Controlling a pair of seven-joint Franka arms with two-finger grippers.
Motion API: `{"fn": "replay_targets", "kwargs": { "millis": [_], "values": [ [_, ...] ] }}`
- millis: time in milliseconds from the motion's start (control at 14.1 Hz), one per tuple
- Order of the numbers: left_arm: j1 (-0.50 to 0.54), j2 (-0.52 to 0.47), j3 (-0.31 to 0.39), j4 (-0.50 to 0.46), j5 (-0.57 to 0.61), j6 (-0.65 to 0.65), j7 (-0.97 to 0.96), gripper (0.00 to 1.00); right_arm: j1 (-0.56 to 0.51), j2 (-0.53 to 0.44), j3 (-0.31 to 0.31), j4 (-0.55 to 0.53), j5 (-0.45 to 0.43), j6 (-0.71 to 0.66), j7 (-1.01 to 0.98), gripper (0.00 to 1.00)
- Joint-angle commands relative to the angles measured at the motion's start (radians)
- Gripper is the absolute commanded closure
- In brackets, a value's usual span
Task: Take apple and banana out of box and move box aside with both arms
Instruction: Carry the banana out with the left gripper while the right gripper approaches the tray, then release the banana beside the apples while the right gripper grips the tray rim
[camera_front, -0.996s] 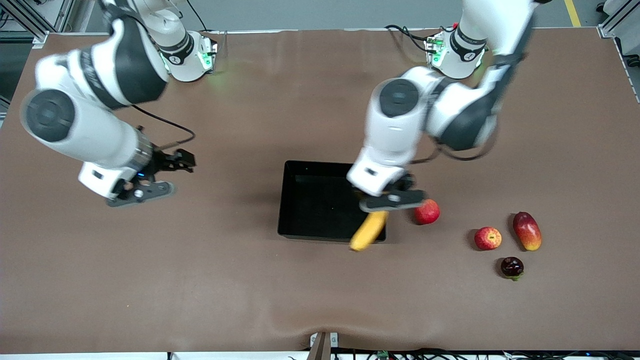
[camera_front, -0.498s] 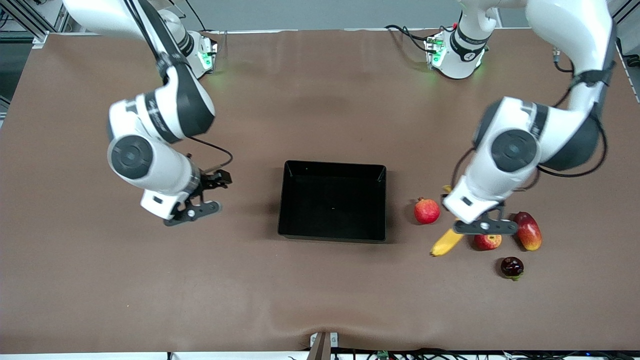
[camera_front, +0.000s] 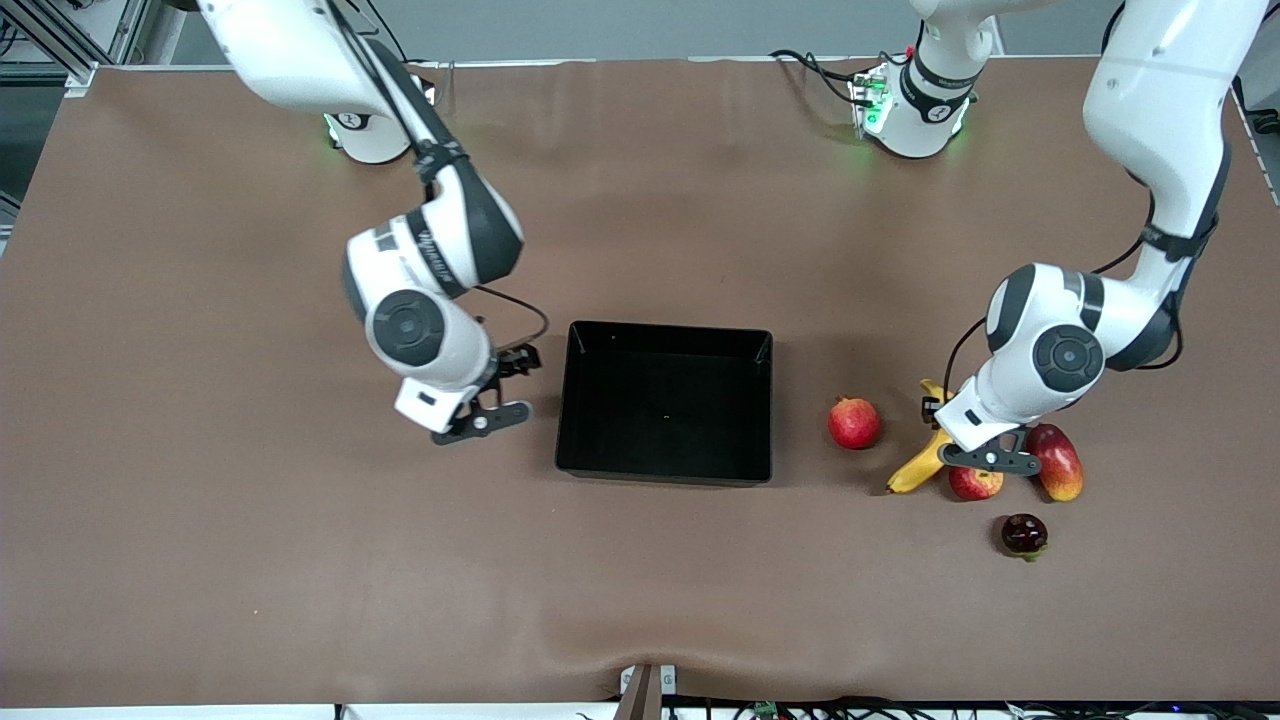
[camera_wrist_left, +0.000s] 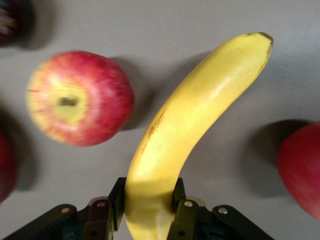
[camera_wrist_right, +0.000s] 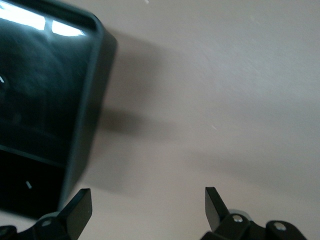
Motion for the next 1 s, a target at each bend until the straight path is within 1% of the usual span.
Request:
{"fn": "replay_targets", "kwargs": {
  "millis": [0,71,142,213,285,427,498,569,711,782,854,925],
  "values": [
    [-0.008,0.035,-0.008,0.002,-0.004,0.042,-0.003,1.0,0.047,0.034,-0.01,0.005,0.01,0.068,0.091,0.0],
    [-0.009,0.044,-0.008,0.002,-0.004,0.042,-0.009,1.0,0.057,0.045,-0.01,0.005,0.01,0.079,0.123,0.0],
    [-0.008,0.043,-0.008,0.002,-0.004,0.042,-0.009,0.82,0.057,0.052,-0.008,0.003,0.01,0.09,0.143,0.0],
    [-0.003,0.034,-0.008,0.002,-0.004,0.04,-0.009,0.34,0.057,0.06,-0.008,0.003,0.011,0.099,0.154,0.0],
    [0.004,0.017,-0.01,0.002,-0.004,0.03,0.001,0.0,0.057,0.069,-0.008,0.003,0.013,0.101,0.171,0.0],
    [0.009,-0.046,-0.011,0.008,-0.004,0.016,0.008,0.0,0.072,0.086,-0.008,0.002,0.051,0.119,0.22,0.0],
    [0.007,-0.092,-0.011,0.017,-0.004,-0.036,0.008,0.0,0.089,0.089,-0.01,-0.003,0.062,0.142,0.241,0.0],
    [0.007,-0.136,-0.011,0.048,-0.007,-0.118,0.009,0.0,0.1,0.1,-0.01,-0.003,0.062,0.16,0.273,0.0],
    [0.007,-0.19,-0.016,0.147,-0.019,-0.293,0.011,0.0,0.123,0.115,-0.01,-0.005,0.062,0.199,0.299,0.0],
    [0.007,-0.204,-0.016,0.207,-0.019,-0.373,0.011,0.0,0.123,0.123,-0.01,-0.005,0.062,0.205,0.3,0.09],
    [0.007,-0.212,-0.016,0.264,-0.019,-0.434,0.011,0.0,0.123,0.131,-0.01,-0.005,0.062,0.215,0.3,0.26],
    [0.007,-0.219,-0.016,0.316,-0.019,-0.493,0.011,0.0,0.121,0.132,-0.01,-0.015,0.061,0.226,0.298,0.55]
  ]
}}
